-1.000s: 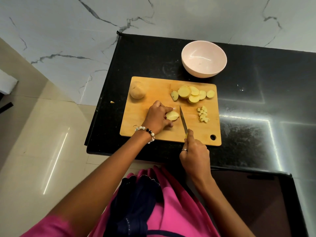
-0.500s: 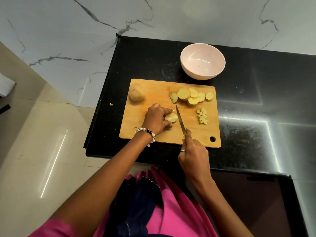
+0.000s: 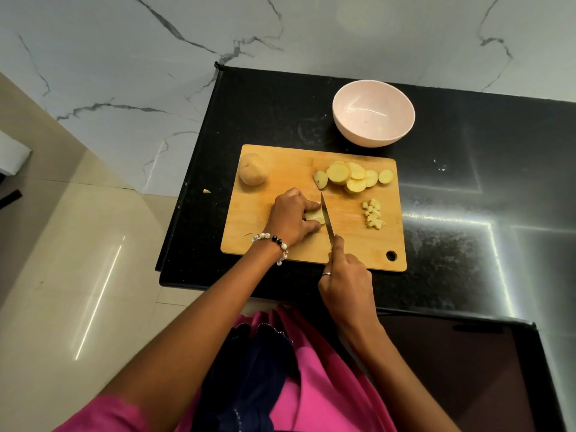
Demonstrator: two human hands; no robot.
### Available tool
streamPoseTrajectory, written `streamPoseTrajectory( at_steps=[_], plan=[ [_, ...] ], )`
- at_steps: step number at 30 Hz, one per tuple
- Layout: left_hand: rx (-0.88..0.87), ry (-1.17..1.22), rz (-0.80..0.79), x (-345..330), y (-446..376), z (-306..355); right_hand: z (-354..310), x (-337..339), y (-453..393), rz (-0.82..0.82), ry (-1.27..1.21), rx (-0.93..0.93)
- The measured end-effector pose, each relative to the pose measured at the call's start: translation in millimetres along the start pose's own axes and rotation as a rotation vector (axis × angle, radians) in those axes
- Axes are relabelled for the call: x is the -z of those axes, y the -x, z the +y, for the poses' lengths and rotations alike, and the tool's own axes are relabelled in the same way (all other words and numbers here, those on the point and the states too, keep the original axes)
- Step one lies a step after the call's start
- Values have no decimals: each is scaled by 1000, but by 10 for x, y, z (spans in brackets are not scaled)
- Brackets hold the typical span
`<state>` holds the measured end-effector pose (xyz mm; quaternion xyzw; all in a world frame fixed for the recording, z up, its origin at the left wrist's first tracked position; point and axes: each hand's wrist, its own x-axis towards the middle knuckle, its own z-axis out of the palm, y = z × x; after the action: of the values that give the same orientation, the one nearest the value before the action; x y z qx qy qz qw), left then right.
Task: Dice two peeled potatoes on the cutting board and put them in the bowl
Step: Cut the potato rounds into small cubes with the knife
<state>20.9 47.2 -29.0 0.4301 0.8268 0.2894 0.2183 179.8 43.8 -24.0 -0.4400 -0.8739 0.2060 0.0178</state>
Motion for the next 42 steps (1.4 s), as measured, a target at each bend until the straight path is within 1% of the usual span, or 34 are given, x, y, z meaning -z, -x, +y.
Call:
streamPoseTrajectory(
  at_steps=[4,7,14,18,21,25,30,33,35,39,42],
  plan=[
    [12,24,15,-5,-11,-2,-93,12,-6,-24,130,37],
    [17,36,30,-18,-15,-1,-137,-41,-96,-31,165,47],
    [28,68,73,-31,4,-2,-59,-133,191,66,184,78],
    [31,84,71,-26,15,-12,-8,-75,179,63,135,30],
    [29,100,66,-25,29,-18,123,-18,112,99,113,-3],
    [32,132,30,-3,50,-31,331,30,73,147,56,-1],
    [34,62,25,30,60,-25,445,113,63,250,-226,-93],
    [40,29,38,15,69,-20,359,141,85,285,-281,-39],
    [41,14,38,8,70,-16,304,108,85,274,-279,-25],
    [34,20,43,2,70,-15,309,41,47,205,-317,-116],
    [36,23,50,6,71,-20,263,45,69,165,-349,-83]
  ],
)
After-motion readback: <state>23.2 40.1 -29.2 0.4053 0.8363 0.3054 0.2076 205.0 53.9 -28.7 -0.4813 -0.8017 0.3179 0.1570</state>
